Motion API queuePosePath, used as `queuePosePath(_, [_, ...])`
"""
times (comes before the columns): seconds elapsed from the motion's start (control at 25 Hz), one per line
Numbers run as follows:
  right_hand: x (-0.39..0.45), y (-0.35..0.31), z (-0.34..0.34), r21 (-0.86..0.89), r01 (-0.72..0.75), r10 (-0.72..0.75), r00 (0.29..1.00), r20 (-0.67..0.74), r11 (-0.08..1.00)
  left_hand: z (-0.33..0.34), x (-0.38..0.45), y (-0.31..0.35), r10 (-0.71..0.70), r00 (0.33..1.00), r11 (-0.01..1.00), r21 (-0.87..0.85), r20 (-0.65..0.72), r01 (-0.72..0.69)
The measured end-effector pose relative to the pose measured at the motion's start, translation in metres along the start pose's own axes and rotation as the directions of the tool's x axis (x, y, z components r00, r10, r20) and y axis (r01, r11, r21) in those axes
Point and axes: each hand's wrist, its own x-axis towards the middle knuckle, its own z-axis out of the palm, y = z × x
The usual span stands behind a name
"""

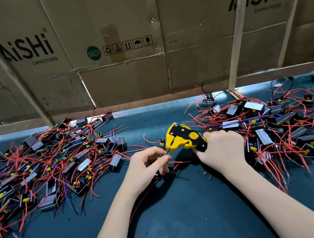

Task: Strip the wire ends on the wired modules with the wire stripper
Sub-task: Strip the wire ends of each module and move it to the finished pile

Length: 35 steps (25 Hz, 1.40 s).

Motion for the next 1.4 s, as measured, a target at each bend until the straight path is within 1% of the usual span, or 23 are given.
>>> queuePosePath(0.08, [-0.001,0.001,0.001,-0.001,0.012,-0.012,1.0,-0.016,1.0,-0.006,-0.001,0.003,-0.01,0.997,1.0,-0.026,0.082,0.012])
queuePosePath(0.16, [-0.002,0.001,0.004,-0.024,0.011,-0.012,1.0,-0.022,1.0,-0.01,-0.002,0.003,-0.003,0.991,1.0,0.014,0.135,0.001])
queuePosePath(0.2, [-0.002,0.002,0.005,-0.031,-0.013,0.012,0.999,-0.033,0.999,-0.01,-0.002,0.002,-0.001,0.992,0.999,0.034,0.129,-0.003])
queuePosePath(0.28, [-0.002,0.004,0.005,-0.022,-0.069,0.068,0.997,-0.043,0.997,-0.007,-0.001,0.001,-0.008,0.998,0.999,0.045,0.067,0.005])
queuePosePath(0.4, [-0.003,0.007,0.004,-0.022,-0.095,0.095,0.995,-0.007,0.995,-0.004,0.001,0.0,-0.034,0.999,0.999,-0.04,-0.024,0.033])
queuePosePath(0.48, [-0.003,0.008,0.005,-0.033,-0.088,0.089,0.996,0.02,0.996,-0.003,0.002,-0.002,-0.04,0.998,0.998,-0.059,-0.046,0.038])
queuePosePath(0.56, [-0.002,0.007,0.005,-0.042,-0.069,0.071,0.996,0.048,0.997,0.0,0.001,-0.002,-0.036,0.998,0.999,-0.037,-0.054,0.034])
queuePosePath(0.68, [-0.002,0.006,0.004,-0.051,-0.049,0.051,0.998,0.041,0.998,0.001,0.001,-0.001,-0.036,0.997,0.999,-0.037,-0.067,0.033])
queuePosePath(0.84, [-0.003,0.007,0.003,-0.092,-0.052,0.061,0.994,0.095,0.994,0.0,0.001,0.0,-0.042,0.995,0.998,-0.049,-0.087,0.038])
queuePosePath(1.08, [-0.003,0.004,0.002,-0.046,-0.03,0.031,0.999,0.025,0.999,0.003,0.0,0.002,-0.052,0.994,0.998,0.019,-0.095,0.055])
queuePosePath(1.4, [-0.001,0.004,0.001,-0.007,-0.015,0.015,0.999,0.053,1.0,0.003,0.001,0.003,-0.072,0.993,0.997,0.034,-0.091,0.075])
